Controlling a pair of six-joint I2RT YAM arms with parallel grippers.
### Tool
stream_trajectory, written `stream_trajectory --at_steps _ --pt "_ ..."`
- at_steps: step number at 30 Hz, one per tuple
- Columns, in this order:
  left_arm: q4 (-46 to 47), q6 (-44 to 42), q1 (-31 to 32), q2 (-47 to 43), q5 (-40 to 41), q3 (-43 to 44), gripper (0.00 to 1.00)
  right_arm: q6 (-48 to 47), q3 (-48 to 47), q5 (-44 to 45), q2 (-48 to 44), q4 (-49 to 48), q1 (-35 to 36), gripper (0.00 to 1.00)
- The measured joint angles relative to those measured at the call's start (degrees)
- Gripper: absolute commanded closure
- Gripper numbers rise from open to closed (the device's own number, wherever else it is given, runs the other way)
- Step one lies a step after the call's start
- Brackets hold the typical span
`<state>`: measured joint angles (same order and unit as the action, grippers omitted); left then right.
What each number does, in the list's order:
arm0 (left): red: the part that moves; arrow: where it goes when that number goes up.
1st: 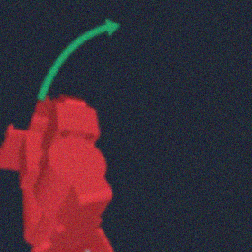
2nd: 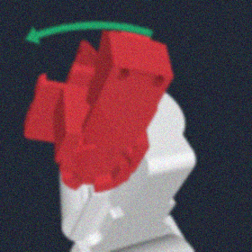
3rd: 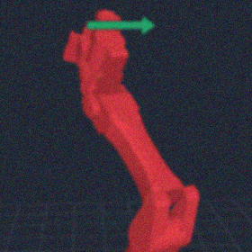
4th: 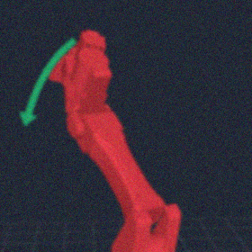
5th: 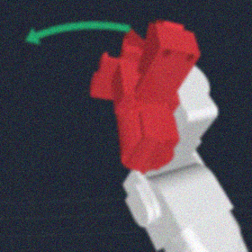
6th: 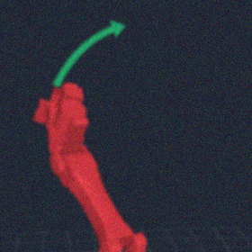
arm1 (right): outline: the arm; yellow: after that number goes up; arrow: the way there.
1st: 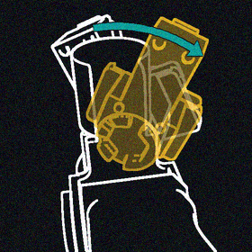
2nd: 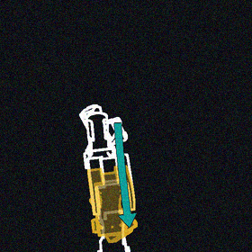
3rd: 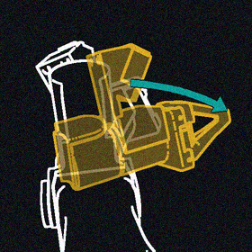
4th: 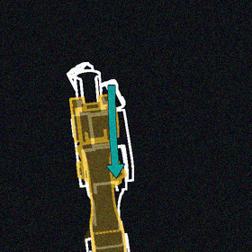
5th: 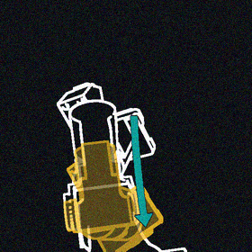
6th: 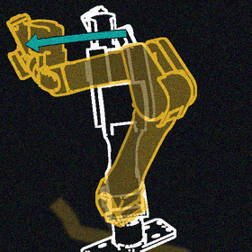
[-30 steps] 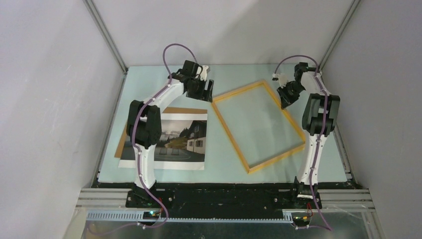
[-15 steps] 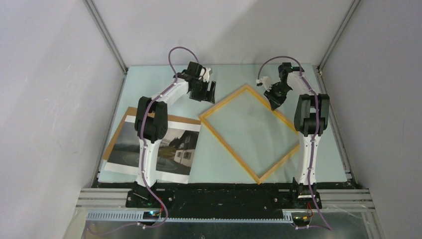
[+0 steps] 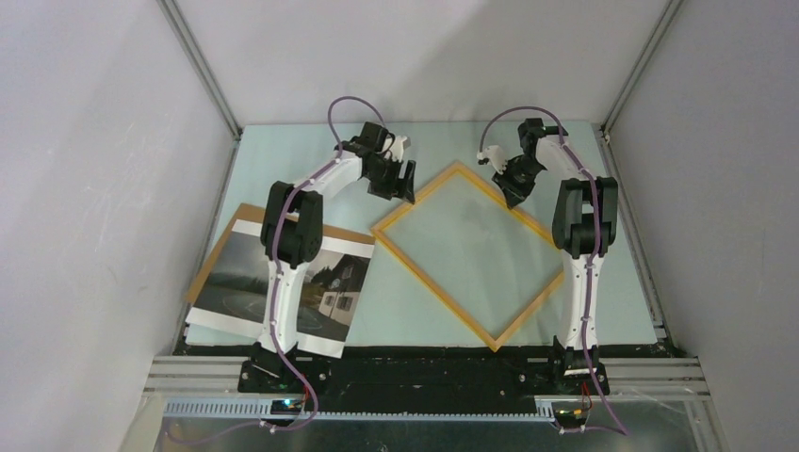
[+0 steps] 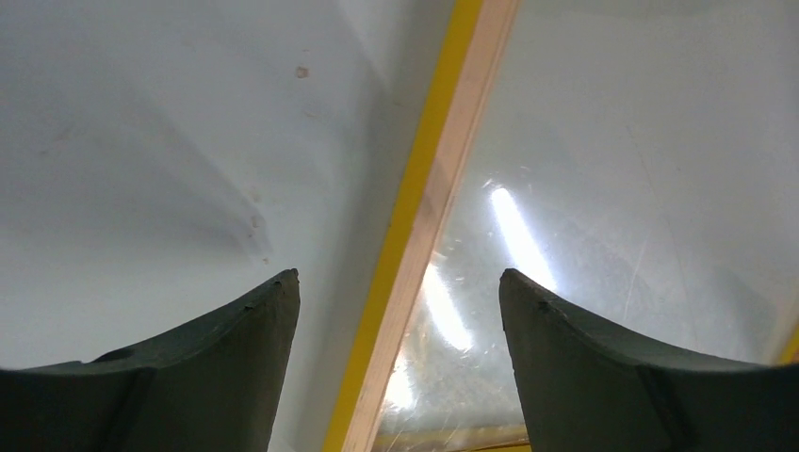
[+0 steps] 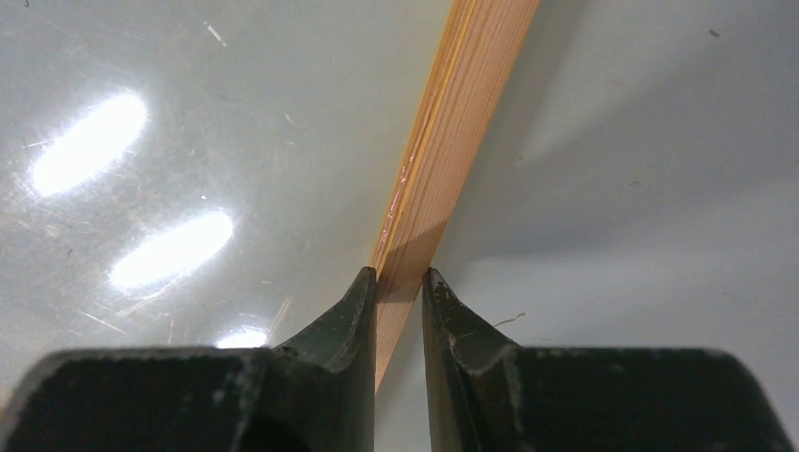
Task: Put the photo into the frame
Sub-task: Place the photo frame item in the photo frame.
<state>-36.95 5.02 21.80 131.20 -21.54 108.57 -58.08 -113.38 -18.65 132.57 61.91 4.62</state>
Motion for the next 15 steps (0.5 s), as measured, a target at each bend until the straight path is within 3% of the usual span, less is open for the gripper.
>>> stream_trajectory --at_steps 9,15 --pt "0.00 -0.57 0.85 2.34 -4.00 1.16 0.23 0.33 -0.33 0.02 0.20 -0.90 0.76 1.00" --pt "-0.02 -0.57 0.96 3.34 -6.14 1.60 0.43 0.61 -0.42 0.04 0.31 -1.01 0.90 1.00"
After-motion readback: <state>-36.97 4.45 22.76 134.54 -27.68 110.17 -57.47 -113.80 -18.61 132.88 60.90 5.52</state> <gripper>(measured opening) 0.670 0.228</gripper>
